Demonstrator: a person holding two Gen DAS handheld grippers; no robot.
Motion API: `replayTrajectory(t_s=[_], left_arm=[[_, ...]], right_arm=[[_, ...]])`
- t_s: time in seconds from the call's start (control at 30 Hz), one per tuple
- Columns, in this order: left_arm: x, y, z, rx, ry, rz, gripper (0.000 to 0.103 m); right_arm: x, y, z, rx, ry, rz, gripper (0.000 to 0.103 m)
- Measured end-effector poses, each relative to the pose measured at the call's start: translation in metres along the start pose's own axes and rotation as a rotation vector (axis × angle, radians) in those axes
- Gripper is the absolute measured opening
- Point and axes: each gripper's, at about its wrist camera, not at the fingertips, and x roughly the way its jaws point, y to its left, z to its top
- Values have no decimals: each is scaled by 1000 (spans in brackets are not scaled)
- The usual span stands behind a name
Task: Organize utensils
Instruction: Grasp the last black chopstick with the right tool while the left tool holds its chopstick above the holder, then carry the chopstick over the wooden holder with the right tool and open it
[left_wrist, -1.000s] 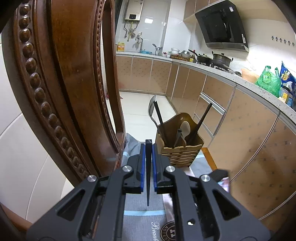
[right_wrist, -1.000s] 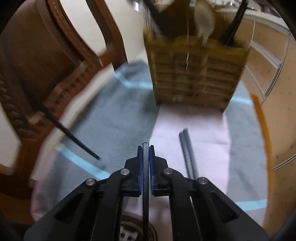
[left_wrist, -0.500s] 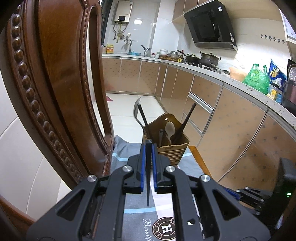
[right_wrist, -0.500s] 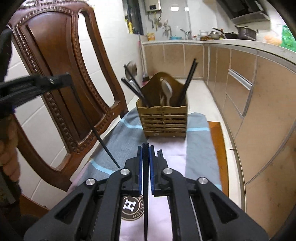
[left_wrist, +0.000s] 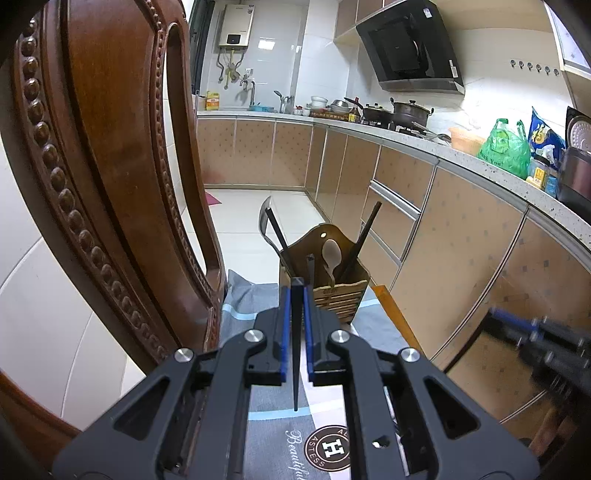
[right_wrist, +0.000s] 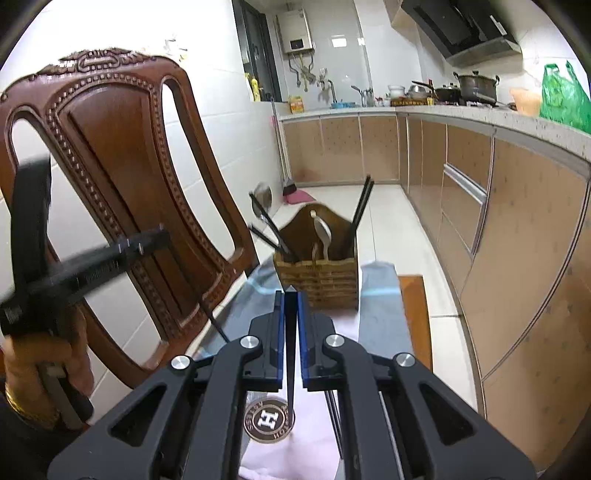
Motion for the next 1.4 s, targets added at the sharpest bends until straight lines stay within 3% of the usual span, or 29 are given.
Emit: replayTrajectory(t_s=[0.33,0.5,0.77,0.9,1.07,1.1,1.13,1.2,1.27,1.4], left_arm=[[2,10,2,-35,-3,-11,6],[6,11,1,-46,3,-15,6],[11,19,2,-72,3,-16,6],[15,22,1,-82,8,-11,6],[21,25,0,-105,21,-22,6],[21,26,0,-112,21,-29,6],[21,26,0,-119,17,-33,6],[19,27,2,-127,12,-42,6],[17,27,3,-148,-2,-61,6],[5,22,11,-174,-42,-90,6]], right_arm=[[11,-12,100,-17,-77,-13,7],[29,-17,152,-23,-136,-59,7],[89,-21,184,-46,-161,-145,7],[136,-38,170,-3,-98,-146,7],[174,-66,128,90,-11,-112,12],[171,-71,115,107,-7,-89,25],[166,-73,107,114,-18,-75,50],[146,-78,85,136,-67,-71,79],[119,-86,52,171,-119,-51,84],[87,-107,-22,212,-111,-48,85]])
